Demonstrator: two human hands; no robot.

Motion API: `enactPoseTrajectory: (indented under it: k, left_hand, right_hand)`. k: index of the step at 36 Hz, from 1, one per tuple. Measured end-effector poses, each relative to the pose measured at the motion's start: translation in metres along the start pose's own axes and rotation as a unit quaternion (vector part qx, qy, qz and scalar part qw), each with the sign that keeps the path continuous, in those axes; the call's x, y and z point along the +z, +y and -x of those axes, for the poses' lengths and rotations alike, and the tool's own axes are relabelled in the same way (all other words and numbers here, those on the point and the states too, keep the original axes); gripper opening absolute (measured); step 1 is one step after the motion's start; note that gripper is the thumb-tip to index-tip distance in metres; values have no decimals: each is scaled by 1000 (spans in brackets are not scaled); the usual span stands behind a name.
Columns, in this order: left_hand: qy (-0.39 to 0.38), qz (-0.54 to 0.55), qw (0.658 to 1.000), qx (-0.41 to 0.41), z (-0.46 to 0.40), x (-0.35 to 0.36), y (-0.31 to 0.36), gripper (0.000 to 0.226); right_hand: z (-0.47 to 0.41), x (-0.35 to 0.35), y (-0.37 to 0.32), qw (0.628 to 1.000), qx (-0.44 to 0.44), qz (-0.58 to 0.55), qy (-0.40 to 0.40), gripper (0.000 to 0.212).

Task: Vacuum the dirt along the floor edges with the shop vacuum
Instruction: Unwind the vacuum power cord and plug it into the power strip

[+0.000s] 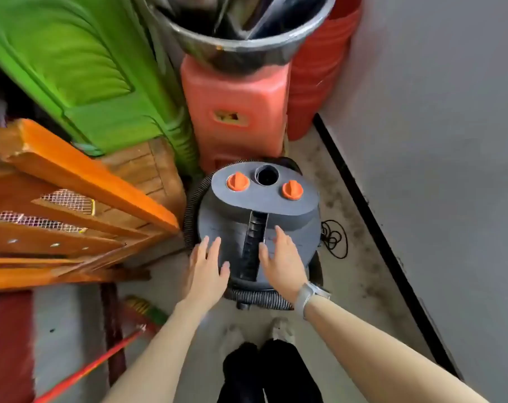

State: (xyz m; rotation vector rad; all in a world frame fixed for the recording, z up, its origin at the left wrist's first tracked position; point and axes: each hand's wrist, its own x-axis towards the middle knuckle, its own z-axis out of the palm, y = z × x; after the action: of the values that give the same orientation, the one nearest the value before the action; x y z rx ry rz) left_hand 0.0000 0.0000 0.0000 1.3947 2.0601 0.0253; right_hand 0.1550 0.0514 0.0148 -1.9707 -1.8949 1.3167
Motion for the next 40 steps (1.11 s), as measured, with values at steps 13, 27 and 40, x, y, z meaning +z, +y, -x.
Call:
enactPoseTrajectory:
  k: [13,27,40]
  left_hand:
    - [-2,-10,998,59,-46,51,-52,68]
    - [54,-20,995,78,-33,69,-56,66]
    - [130,-10,991,4,58,146,-42,64]
  right_hand:
    - [-51,73,-26,971,135,-109,162,54]
    - [-36,75,-9,978,81,-117,152,53]
    - [31,75,56,993,-9,-92,77,51]
